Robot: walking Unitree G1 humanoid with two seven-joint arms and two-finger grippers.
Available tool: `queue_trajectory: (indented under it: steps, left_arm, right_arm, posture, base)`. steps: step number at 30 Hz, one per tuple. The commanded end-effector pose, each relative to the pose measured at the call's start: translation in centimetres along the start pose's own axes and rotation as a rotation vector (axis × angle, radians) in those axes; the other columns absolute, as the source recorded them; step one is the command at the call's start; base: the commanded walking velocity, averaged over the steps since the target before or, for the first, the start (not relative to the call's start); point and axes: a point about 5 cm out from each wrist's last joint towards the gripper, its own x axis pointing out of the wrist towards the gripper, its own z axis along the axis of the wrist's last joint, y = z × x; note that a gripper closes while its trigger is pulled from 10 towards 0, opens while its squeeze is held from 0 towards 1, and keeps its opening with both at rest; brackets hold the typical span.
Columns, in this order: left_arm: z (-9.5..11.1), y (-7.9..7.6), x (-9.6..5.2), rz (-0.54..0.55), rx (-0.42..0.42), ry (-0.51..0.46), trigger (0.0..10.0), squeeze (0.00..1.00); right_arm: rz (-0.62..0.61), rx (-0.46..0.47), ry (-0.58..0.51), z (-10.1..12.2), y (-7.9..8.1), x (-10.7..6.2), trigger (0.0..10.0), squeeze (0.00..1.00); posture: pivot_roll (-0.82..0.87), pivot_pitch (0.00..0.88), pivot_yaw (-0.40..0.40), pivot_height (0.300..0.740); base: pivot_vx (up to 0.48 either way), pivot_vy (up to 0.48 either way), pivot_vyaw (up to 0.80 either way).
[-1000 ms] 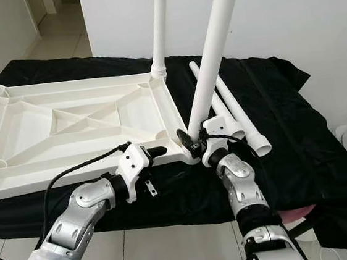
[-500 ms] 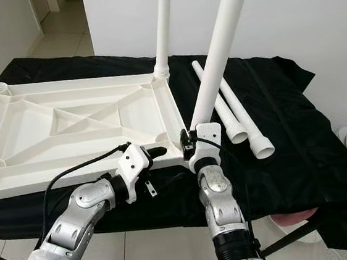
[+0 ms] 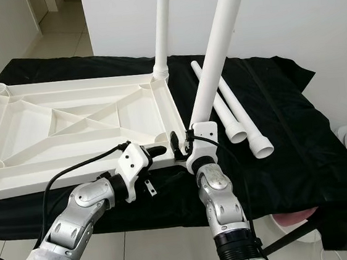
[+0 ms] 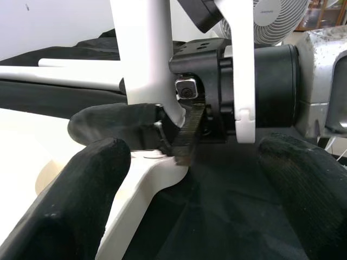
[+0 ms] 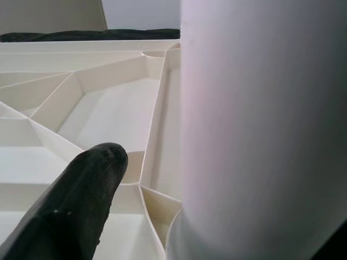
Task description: Building children table
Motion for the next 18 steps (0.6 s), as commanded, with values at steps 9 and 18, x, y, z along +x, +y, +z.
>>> queue_trajectory:
  steps: [9, 18]
  left_arm:
    - [0.2, 0.0, 0.2, -0.008, 0.010, -0.001, 10.0, 0.00]
    - [0.2, 0.0, 0.2, -0.011, 0.013, -0.001, 10.0, 0.00]
  right_arm:
    - [0.280, -0.183, 0.021, -0.3, -2.9, 0.3, 10.0, 0.00]
    - [0.337, -0.230, 0.016, -0.2, -3.5, 0.9, 10.0, 0.00]
  posture:
    - [0.05, 0.000, -0.091, 0.740]
    - [0.05, 0.000, -0.089, 0.740]
  base:
    - [0.000, 0.000, 0.00]
    - [0.000, 0.000, 0.00]
